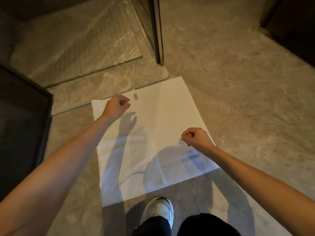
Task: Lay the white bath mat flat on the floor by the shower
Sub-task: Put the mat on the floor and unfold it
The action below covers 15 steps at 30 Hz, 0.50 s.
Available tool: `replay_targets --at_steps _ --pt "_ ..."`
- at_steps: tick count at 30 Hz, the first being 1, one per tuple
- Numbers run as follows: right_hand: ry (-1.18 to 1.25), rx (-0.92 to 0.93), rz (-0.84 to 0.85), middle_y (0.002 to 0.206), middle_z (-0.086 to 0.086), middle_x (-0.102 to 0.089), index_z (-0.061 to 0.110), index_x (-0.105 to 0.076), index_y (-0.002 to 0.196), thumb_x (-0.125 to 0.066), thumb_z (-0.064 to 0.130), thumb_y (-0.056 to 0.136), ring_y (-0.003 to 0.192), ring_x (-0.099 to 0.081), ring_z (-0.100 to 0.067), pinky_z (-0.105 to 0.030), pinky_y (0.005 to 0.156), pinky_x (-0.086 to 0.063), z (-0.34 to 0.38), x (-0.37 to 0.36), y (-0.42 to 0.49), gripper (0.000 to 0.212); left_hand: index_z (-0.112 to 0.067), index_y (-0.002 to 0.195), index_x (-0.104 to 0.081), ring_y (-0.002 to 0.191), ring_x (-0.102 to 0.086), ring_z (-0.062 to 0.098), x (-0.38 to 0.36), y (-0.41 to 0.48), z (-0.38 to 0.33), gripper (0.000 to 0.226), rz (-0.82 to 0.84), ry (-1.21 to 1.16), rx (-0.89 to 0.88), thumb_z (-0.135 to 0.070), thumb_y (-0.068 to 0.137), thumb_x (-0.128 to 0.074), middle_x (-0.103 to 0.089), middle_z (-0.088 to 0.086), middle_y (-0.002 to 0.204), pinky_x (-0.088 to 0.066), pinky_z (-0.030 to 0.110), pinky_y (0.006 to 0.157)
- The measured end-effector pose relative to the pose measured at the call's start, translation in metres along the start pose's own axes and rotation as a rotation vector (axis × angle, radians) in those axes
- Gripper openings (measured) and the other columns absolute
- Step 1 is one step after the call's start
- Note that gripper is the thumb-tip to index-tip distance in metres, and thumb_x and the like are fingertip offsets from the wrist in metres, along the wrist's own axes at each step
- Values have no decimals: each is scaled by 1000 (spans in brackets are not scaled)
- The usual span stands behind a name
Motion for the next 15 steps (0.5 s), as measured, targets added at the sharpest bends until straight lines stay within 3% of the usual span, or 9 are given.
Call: replay_targets --at_steps 4,7,11,15 --pt "7 15 32 74 -8 -67 9 -69 87 -68 12 81 67 -66 -21 -27 62 -55 25 -7 -27 6 -9 99 -68 84 -59 22 44 -42 11 15 -72 10 5 -14 85 -65 -65 10 90 -41 26 72" --pt "22 0 69 72 -7 -66 8 -68 84 -68 10 81 68 -65 -23 -29 64 -56 33 -12 -38 3 -5 98 -68 90 -61 28 53 -54 24 15 -36 38 27 -11 85 -65 -67 14 94 -41 28 72" --pt "80 -46 40 78 -10 -67 10 -67 83 -66 9 82 68 -65 -21 -25 61 -54 28 -27 -41 2 -7 99 -69 94 -62 29 46 -40 30 16 1 61 32 -15 85 -65 -67 13 95 -45 31 77" --pt "79 -86 74 83 -13 -70 10 -67 79 -64 8 82 70 -67 -23 -25 61 -55 12 -64 -33 5 -8 101 -69 90 -59 21 12 -24 33 19 68 79 -2 -16 85 -64 -66 7 94 -42 26 75"
Point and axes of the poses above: each hand's wrist, its own y-axis towards the middle knuckle, its own x-axis out of the back of the hand, z = x × y, the point moved 4 cm from there along y, towards the middle knuckle
